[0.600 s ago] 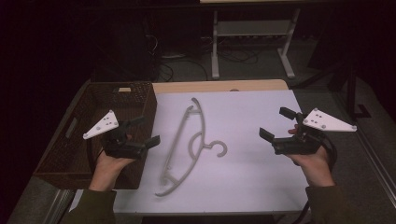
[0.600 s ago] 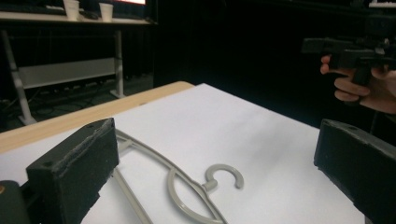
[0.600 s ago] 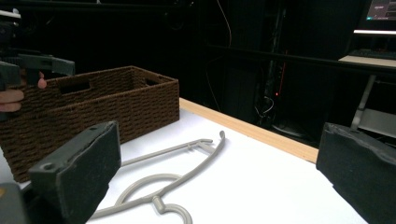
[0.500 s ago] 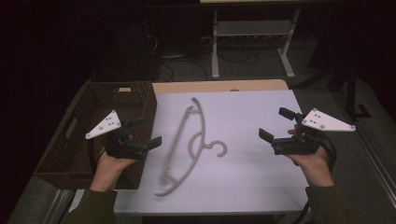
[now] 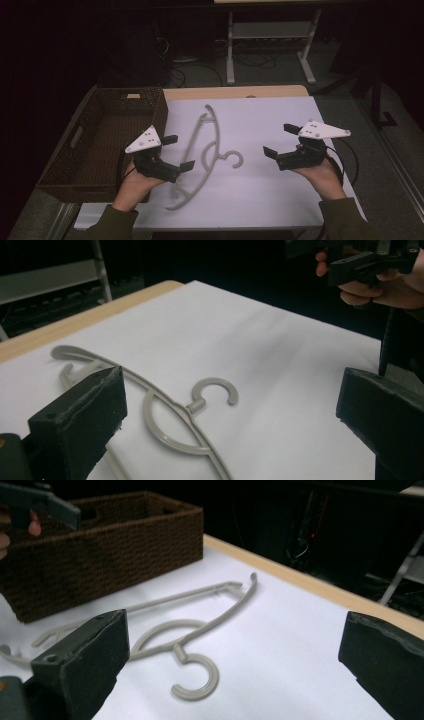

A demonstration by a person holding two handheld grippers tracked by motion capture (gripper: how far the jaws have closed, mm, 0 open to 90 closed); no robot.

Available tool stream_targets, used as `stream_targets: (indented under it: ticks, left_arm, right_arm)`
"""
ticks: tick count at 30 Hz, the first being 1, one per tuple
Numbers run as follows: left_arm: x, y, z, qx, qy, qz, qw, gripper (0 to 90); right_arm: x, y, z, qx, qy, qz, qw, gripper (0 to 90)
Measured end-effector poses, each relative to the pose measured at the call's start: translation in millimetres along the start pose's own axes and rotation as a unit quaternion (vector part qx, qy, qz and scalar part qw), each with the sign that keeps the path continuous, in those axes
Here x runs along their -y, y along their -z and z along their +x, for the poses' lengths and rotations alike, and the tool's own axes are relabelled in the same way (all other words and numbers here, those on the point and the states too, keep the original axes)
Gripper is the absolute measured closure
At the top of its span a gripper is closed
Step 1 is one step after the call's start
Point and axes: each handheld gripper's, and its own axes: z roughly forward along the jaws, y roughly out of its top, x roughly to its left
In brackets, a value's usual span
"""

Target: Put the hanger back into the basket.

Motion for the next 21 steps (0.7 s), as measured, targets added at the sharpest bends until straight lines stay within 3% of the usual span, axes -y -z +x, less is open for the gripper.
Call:
stream_targets:
  ticks: [5,9,10,14,18,21]
  left_arm:
    - [8.9,-11.6,-2.8,0.009,0.002,0.017,0.9998,0.0]
    - [14.6,-16.7,-2.9,0.012,0.006,0.024,0.9996,0.0]
    - [18.4,-19.8,-3.1,0.012,0.011,0.027,0.9995,0.0]
    - [24.0,-24.6,-3.1,0.014,0.013,0.029,0.9994,0.0]
    - [29.5,-28.7,-3.3,0.016,0.015,0.036,0.9991,0.0]
    - [32.5,-30.8,-3.8,0.017,0.018,0.038,0.999,0.0]
  right_arm:
    - [3.4,-18.8,5.0,-0.01,0.005,0.031,0.9995,0.0]
    - [5.7,-30.7,7.7,-0.019,0.001,0.051,0.9985,6.4]
    - [6.2,-38.1,8.7,-0.025,0.0,0.066,0.9975,13.1]
    - [7.7,-51.1,9.0,-0.025,0.001,0.087,0.9959,19.6]
    - [12.5,-79.4,7.5,-0.039,0.003,0.126,0.9913,37.4]
    - [16.4,-94.6,5.9,-0.043,0.004,0.154,0.9871,45.8]
